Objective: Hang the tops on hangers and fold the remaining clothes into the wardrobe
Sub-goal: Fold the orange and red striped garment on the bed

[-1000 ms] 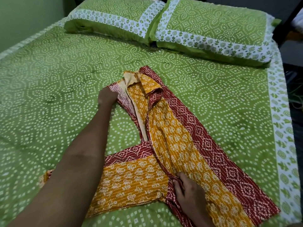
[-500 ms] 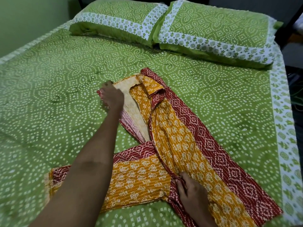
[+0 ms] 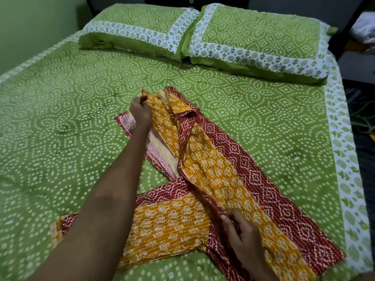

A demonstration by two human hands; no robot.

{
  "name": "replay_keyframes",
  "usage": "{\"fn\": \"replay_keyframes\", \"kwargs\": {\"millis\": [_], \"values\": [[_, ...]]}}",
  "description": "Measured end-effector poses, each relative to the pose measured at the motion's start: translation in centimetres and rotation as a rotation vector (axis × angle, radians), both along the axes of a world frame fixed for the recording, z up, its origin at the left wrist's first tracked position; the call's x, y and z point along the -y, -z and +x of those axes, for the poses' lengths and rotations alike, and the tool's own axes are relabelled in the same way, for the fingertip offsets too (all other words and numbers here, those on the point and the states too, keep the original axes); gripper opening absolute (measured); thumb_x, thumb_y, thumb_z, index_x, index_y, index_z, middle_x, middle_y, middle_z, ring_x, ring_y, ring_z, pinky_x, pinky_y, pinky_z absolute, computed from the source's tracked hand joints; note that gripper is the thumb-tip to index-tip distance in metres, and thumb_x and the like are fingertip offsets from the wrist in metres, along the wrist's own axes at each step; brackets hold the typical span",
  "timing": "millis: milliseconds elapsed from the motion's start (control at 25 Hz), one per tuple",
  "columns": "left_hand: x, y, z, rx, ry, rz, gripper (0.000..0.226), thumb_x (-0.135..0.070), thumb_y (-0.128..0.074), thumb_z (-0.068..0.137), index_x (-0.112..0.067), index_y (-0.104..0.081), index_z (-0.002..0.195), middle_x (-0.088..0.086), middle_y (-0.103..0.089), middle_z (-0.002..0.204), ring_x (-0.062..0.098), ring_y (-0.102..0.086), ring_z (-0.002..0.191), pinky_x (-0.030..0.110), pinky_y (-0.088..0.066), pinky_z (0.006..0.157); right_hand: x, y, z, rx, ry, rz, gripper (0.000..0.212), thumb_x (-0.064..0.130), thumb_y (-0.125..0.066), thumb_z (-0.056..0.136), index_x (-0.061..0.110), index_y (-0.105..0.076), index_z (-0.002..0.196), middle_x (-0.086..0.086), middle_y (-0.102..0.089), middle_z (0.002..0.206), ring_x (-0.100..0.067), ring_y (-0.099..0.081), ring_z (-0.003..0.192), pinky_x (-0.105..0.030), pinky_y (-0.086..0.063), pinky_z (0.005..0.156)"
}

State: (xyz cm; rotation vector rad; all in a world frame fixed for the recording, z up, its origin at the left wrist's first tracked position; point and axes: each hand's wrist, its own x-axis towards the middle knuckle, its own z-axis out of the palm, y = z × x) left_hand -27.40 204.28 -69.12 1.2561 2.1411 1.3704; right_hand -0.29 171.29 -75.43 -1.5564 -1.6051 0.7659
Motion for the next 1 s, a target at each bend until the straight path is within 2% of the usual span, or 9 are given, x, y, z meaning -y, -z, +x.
{"fn": "replay_keyframes", "kwargs": {"millis": [120, 280, 440, 520, 600, 640, 760, 880, 1000], "values": [[3.5, 2.9, -3.7, -0.064, -0.067, -0.11, 0.03, -0.009, -0.048, 0.09, -0.004, -0.062, 0.116, 0.017, -0.063, 0.113, 0.03, -0.058, 0.105, 0.03, -0.042, 0.086, 0.3, -0.6, -0.4, -0.012, -0.029, -0.004, 0.049, 0.07, -0.031, 0.087, 0.034, -0.059, 0.104, 0.013, -0.056, 0.053, -0.002, -0.046, 0.038, -0.013, -0.031, 0.031], [4.1, 2.9, -4.7, -0.14, -0.059, -0.164, 0.032, 0.001, -0.044, 0.09, 0.004, -0.058, 0.118, 0.013, -0.06, 0.109, 0.026, -0.057, 0.098, 0.016, -0.042, 0.074, 0.6, -0.5, -0.6, 0.043, -0.079, -0.092, 0.065, 0.073, -0.023, 0.087, 0.026, -0.063, 0.107, 0.018, -0.048, 0.049, 0.002, -0.049, 0.042, -0.004, -0.025, 0.035], [4.5, 2.6, -5.3, -0.244, 0.04, -0.255, 0.034, 0.007, -0.043, 0.088, 0.009, -0.056, 0.12, 0.021, -0.056, 0.117, 0.025, -0.057, 0.087, 0.008, -0.043, 0.063, 0.8, -0.5, -0.7, 0.241, -0.095, -0.031, 0.026, 0.042, -0.05, 0.091, 0.024, -0.065, 0.103, 0.031, -0.036, 0.054, 0.012, -0.034, 0.036, -0.003, -0.023, 0.033], [4.5, 2.1, -4.8, -0.21, 0.026, -0.291, 0.033, -0.001, -0.046, 0.085, 0.006, -0.055, 0.116, 0.025, -0.05, 0.124, 0.034, -0.052, 0.108, 0.028, -0.044, 0.086, 0.8, 0.2, -0.8, 0.334, -0.097, -0.084, 0.019, 0.022, -0.064, 0.087, 0.023, -0.064, 0.106, 0.031, -0.034, 0.055, 0.012, -0.031, 0.035, -0.004, -0.019, 0.033], [4.9, 1.2, -3.3, -0.244, 0.023, -0.233, 0.022, -0.009, -0.05, 0.087, 0.003, -0.057, 0.103, 0.02, -0.052, 0.113, 0.03, -0.051, 0.102, 0.036, -0.042, 0.086, 0.7, 0.6, -0.8, 0.331, -0.129, -0.146, 0.022, 0.019, -0.063, 0.09, 0.018, -0.064, 0.112, 0.026, -0.041, 0.056, 0.004, -0.045, 0.038, -0.011, -0.031, 0.034], [5.5, 0.9, -2.2, -0.165, 0.073, -0.203, 0.015, -0.014, -0.051, 0.09, 0.0, -0.059, 0.09, 0.015, -0.057, 0.097, 0.025, -0.055, 0.085, 0.033, -0.044, 0.075, 0.6, 0.5, -0.8, 0.324, -0.147, -0.167, 0.023, 0.021, -0.06, 0.091, 0.018, -0.064, 0.114, 0.024, -0.044, 0.057, 0.003, -0.048, 0.042, -0.011, -0.034, 0.037], [7.1, 1.5, 1.0, 0.28, 0.223, -0.346, 0.042, -0.039, -0.051, 0.094, -0.008, -0.056, 0.066, 0.005, -0.056, 0.063, 0.015, -0.049, 0.044, 0.022, -0.039, 0.046, 0.5, 0.0, -0.9, 0.337, -0.15, -0.127, 0.017, 0.024, -0.06, 0.091, 0.021, -0.065, 0.107, 0.025, -0.041, 0.056, 0.01, -0.034, 0.038, -0.007, -0.024, 0.035], [7.0, 1.9, 2.1, 0.475, 0.184, -0.377, 0.049, -0.056, -0.056, 0.085, -0.009, -0.055, 0.07, 0.006, -0.056, 0.07, 0.018, -0.051, 0.056, 0.027, -0.039, 0.055, 0.8, -0.4, -1.0, 0.346, -0.153, -0.102, 0.015, 0.026, -0.061, 0.077, 0.023, -0.066, 0.091, 0.028, -0.027, 0.048, 0.014, -0.02, 0.032, -0.008, -0.019, 0.029], [6.5, 0.6, 3.4, 0.736, 0.196, -0.307, 0.052, -0.051, -0.057, 0.087, -0.002, -0.061, 0.103, 0.013, -0.066, 0.098, 0.028, -0.063, 0.09, 0.038, -0.052, 0.083, 0.8, -0.3, -0.9, 0.317, -0.156, -0.092, 0.014, 0.025, -0.061, 0.077, 0.023, -0.065, 0.091, 0.029, -0.028, 0.048, 0.014, -0.022, 0.032, -0.008, -0.021, 0.029]]}}
